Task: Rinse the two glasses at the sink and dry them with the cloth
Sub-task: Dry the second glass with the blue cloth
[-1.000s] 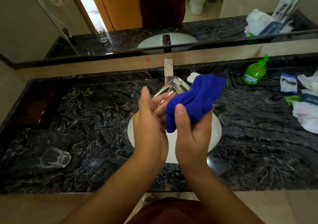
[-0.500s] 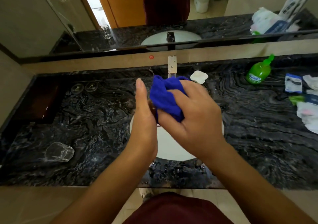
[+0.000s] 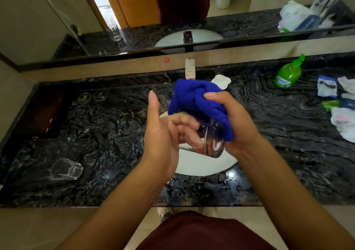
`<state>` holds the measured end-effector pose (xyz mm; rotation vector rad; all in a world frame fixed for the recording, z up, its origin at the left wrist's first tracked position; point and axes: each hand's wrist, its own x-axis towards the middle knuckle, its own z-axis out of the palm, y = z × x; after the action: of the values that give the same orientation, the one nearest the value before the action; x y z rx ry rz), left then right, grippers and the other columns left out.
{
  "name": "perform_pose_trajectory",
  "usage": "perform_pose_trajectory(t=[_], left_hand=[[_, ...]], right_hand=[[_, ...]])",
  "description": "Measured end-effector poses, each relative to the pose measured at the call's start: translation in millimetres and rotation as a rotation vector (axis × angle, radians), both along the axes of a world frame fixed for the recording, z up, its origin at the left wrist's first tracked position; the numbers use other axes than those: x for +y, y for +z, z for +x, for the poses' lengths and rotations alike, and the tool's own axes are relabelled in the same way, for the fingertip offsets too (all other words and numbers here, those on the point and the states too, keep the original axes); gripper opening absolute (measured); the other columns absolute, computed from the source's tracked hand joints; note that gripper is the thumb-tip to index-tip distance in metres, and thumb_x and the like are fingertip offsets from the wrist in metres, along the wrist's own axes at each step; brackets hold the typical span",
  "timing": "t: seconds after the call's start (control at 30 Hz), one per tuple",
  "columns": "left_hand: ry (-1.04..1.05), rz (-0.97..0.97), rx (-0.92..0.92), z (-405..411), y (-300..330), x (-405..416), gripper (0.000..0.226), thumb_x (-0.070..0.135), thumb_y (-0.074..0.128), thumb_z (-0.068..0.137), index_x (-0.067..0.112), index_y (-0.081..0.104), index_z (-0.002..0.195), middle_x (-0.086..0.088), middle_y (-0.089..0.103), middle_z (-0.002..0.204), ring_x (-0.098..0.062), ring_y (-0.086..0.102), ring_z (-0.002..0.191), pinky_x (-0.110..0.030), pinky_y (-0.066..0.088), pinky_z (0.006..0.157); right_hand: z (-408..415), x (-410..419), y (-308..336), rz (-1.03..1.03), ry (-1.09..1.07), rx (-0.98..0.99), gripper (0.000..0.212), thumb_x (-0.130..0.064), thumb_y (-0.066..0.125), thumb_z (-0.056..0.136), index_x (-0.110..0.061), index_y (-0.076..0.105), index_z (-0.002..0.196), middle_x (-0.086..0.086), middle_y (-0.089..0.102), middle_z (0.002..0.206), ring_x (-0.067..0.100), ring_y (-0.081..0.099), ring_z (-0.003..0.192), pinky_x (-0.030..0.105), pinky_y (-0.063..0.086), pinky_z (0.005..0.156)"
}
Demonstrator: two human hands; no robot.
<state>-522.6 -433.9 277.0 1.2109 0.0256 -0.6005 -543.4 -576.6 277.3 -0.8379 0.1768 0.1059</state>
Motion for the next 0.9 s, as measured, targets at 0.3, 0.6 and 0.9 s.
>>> perform_pose_trajectory(t=[0.3,0.6,0.9], left_hand=[[0.271,-0.133,0.192,15,-10,2,0.058,0.053,0.039,0.104,0.003,0.068,0.093,-0.016,0.066,0.078,-0.023,0.065,0.067,-0.033,0.058,0.074],[0.273,0.122,-0.141,-1,-4,-6,0.056,0.021,0.043,0.105,0.017,0.058,0.051,-0.002,0.058,0.049,-0.014,0.055,0.046,-0.03,0.05,0.059],[0.247,0.06,-0.039,-10,-5,-13,0.052,0.024,0.043,0.104,0.015,0.055,0.054,-0.008,0.052,0.04,-0.019,0.052,0.038,-0.03,0.049,0.055]], right_hand=[[-30,28,-29,-0.44,-0.495,-0.21,0.01,-0.033,0.062,0.088,-0.029,0.068,0.094,-0.013,0.067,0.087,0.007,0.062,0.082,0.025,0.051,0.08],[-22,30,-11,-0.781,-0.476,-0.293,0.009,-0.036,0.058,0.094,-0.031,0.064,0.091,-0.007,0.064,0.078,0.019,0.063,0.072,0.035,0.052,0.071],[-18,31,-10,-0.502,-0.606,-0.049,0.019,-0.033,0.057,0.097,-0.023,0.061,0.081,-0.008,0.054,0.066,0.013,0.052,0.063,0.027,0.048,0.063]])
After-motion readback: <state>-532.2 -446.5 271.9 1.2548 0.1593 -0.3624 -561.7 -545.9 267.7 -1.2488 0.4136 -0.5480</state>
